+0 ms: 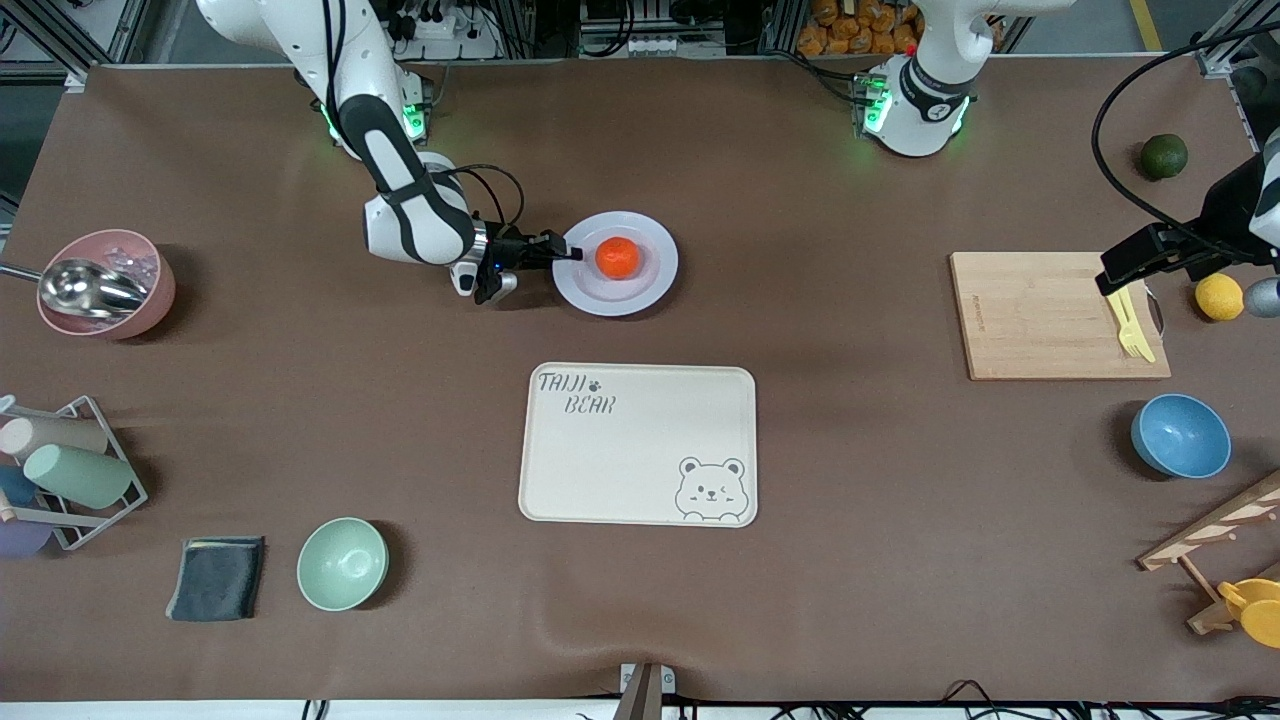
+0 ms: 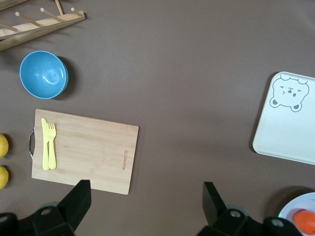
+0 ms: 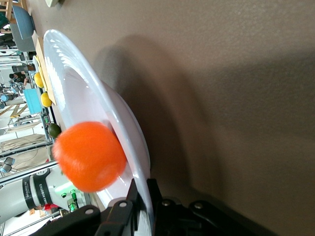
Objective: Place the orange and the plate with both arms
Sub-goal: 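Slide the plate with the right gripper onto the bear tray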
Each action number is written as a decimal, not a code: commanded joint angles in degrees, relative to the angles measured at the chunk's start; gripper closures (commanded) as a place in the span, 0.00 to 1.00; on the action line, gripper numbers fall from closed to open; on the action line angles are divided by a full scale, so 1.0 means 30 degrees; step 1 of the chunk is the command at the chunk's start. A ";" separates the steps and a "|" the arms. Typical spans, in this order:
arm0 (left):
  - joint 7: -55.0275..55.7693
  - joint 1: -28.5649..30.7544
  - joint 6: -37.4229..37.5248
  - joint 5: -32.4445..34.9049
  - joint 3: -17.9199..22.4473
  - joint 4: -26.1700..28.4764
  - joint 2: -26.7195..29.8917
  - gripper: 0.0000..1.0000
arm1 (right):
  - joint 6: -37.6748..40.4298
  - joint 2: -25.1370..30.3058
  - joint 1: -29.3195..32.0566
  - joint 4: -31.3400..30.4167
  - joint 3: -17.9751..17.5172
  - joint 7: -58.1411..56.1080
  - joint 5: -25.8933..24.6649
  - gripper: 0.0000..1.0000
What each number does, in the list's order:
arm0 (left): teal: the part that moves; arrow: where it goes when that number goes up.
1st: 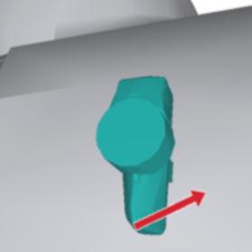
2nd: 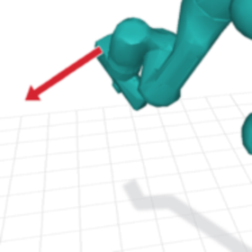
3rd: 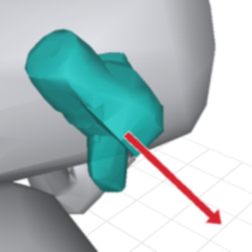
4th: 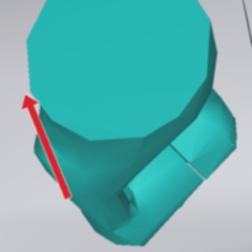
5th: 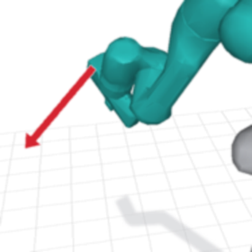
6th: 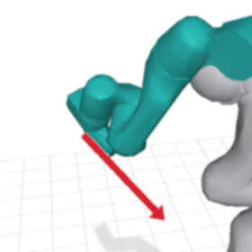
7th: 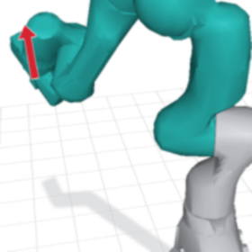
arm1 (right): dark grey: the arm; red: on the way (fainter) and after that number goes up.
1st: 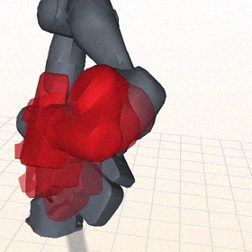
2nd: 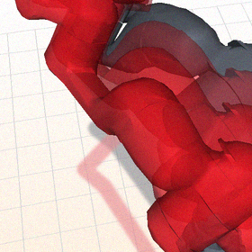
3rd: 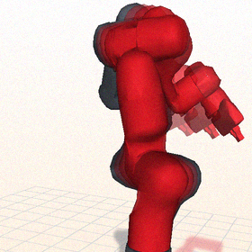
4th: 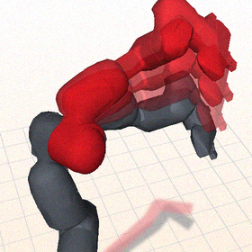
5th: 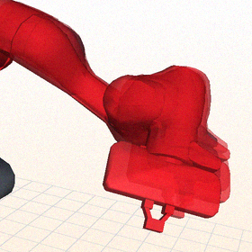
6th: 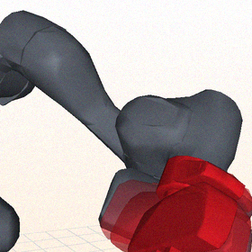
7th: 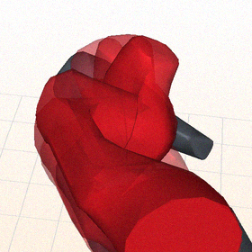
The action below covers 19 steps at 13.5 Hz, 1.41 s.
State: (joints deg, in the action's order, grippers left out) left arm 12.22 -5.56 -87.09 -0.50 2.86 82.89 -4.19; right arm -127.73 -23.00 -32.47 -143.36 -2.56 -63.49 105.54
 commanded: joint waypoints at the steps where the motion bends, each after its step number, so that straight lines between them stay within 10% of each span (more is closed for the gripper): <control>1: 0.0206 -0.0022 0.0232 -0.0067 -0.0046 0.0143 0.0312 0.00 | -0.0023 0.0282 -0.0222 -0.0289 0.0092 -0.0486 0.0825 1.00; 19: 0.0000 0.0125 0.1050 0.0519 -0.0104 -0.0266 0.0487 0.00 | -0.0461 0.1484 -0.0134 0.1465 0.0151 0.4348 0.0943 1.00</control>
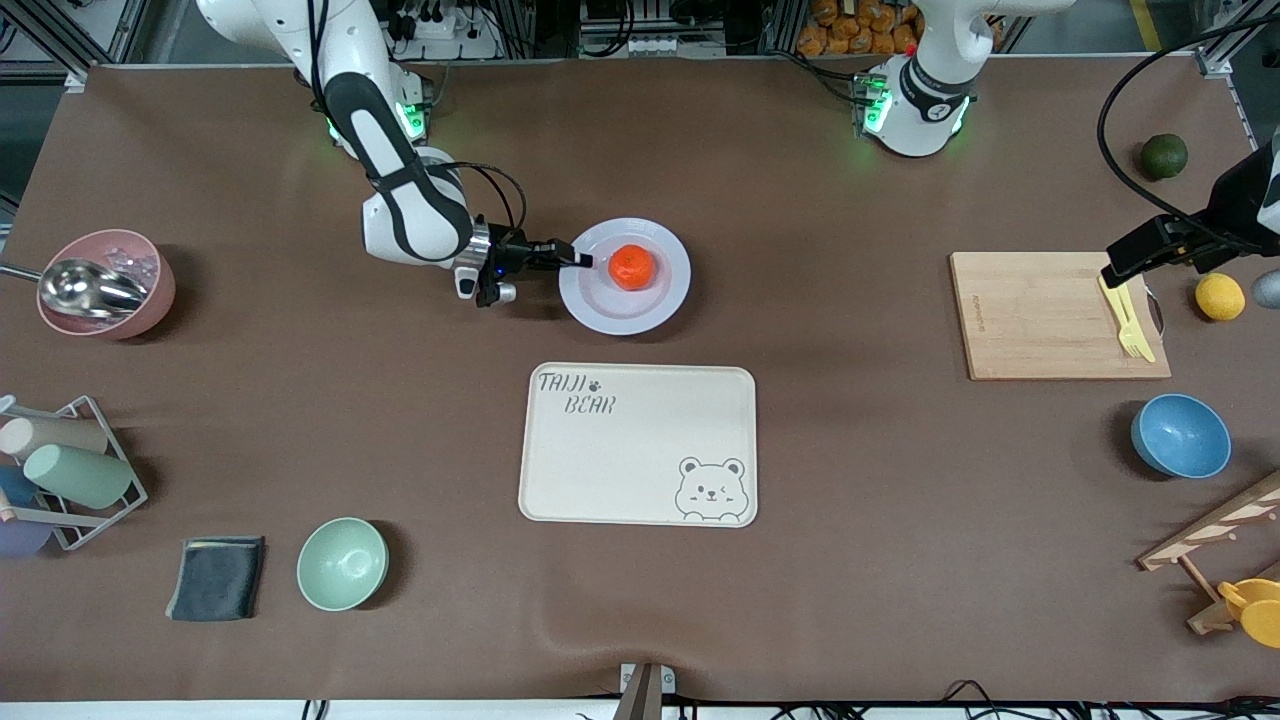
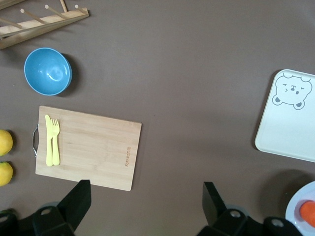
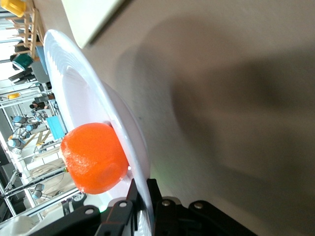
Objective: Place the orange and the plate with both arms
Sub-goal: 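Slide the plate with the right gripper onto the bear tray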
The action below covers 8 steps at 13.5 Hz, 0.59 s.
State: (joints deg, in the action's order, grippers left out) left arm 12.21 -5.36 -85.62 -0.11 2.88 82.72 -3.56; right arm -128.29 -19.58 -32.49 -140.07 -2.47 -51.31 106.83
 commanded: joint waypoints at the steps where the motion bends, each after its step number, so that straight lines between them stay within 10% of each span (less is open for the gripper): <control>1: -0.0028 0.0057 0.0620 0.0358 -0.0140 -0.0209 0.0278 0.00 | -0.0274 0.0288 0.0077 0.0662 0.0149 0.0257 0.0514 1.00; 8: -0.0029 0.0086 0.1001 0.0270 -0.0140 -0.0238 0.0190 0.00 | -0.0653 -0.2608 0.0577 0.5579 0.0236 0.4150 -0.0450 1.00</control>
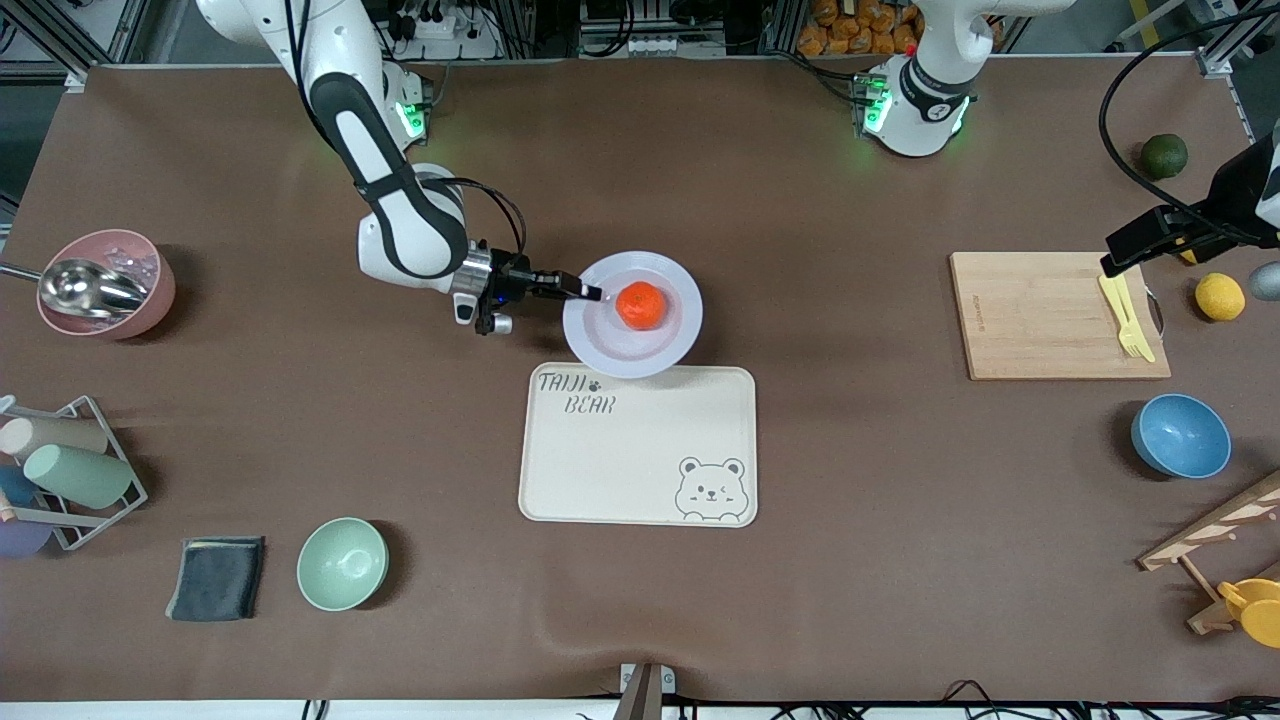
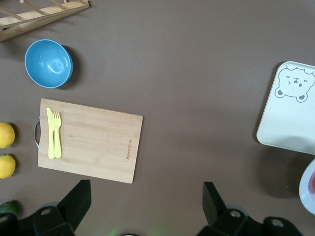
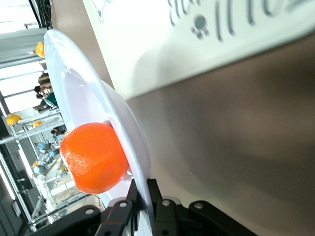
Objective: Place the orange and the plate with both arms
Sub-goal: 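Slide the plate with the right gripper onto the bear tray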
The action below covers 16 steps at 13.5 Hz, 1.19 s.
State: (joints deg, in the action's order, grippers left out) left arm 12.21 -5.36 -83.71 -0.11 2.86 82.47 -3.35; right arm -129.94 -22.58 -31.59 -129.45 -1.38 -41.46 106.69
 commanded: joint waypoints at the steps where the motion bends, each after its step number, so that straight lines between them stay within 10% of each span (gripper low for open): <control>1: -0.0029 0.0087 0.0365 0.0269 -0.0134 -0.0154 0.0121 0.00 | -0.0742 -0.1875 0.0333 0.2625 -0.0126 0.1103 -0.0899 1.00; 16: -0.0087 -0.0060 0.0335 0.0240 -0.0017 -0.0330 0.0004 0.00 | -0.1100 -0.5480 0.1651 0.8078 -0.0156 0.4943 -0.4064 1.00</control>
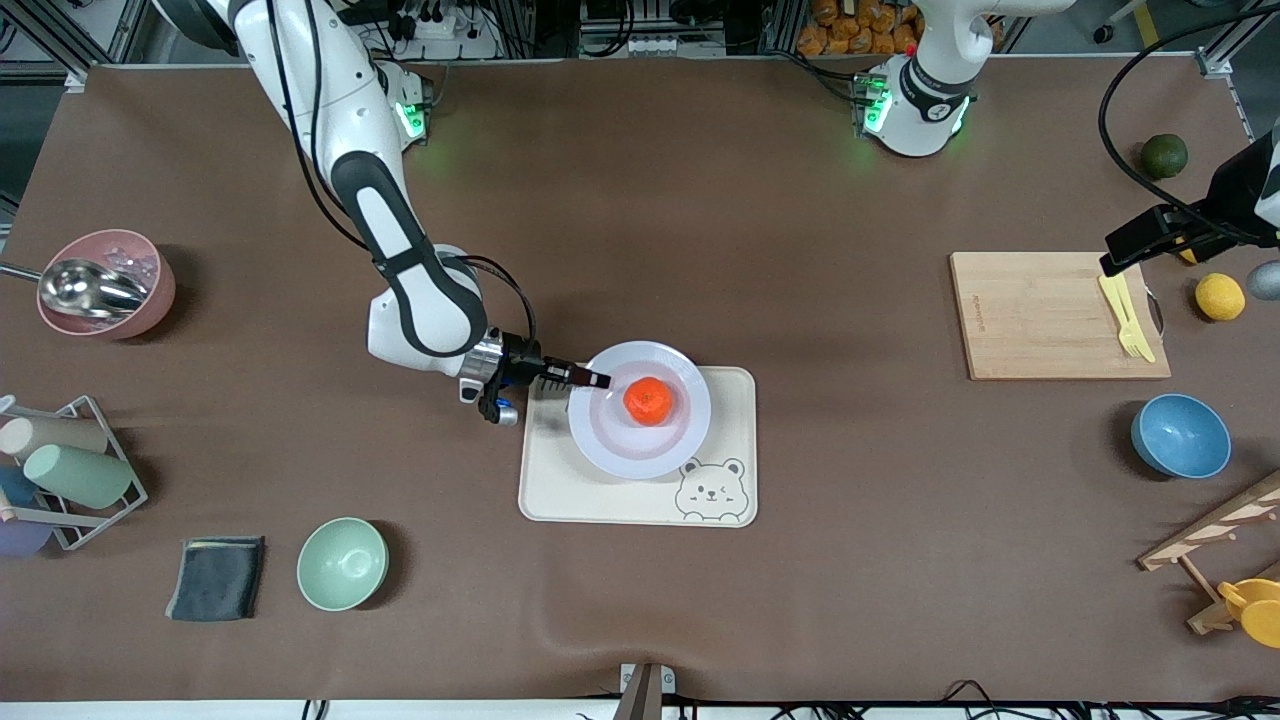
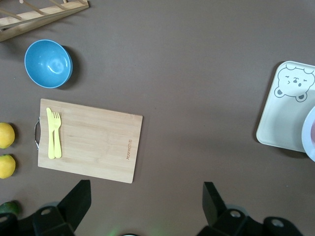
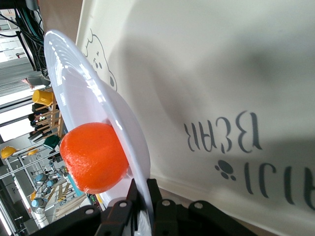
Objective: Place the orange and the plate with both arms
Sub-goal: 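Slide the plate with the right gripper onto the bear tray, then push the plate further onto the tray with the right gripper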
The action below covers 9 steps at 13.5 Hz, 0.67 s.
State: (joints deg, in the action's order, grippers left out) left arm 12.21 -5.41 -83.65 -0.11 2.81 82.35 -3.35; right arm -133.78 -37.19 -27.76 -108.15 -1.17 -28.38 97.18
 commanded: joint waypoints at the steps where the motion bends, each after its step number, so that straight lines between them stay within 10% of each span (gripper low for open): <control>1: -0.0087 -0.0070 0.0287 0.0240 0.0000 -0.0292 0.0003 0.00 | 0.0181 -0.0756 0.0462 0.1157 -0.0225 0.0585 -0.1160 1.00; 9: -0.0116 0.0076 0.0286 0.0240 0.0029 -0.0263 -0.0026 0.00 | 0.0210 -0.2572 0.0931 0.3061 -0.0225 0.0614 -0.1397 1.00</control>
State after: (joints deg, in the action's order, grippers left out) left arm 12.21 -5.40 -83.65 -0.11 2.89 82.35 -3.35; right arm -133.80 -42.63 -25.89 -102.37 -1.13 -27.98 94.47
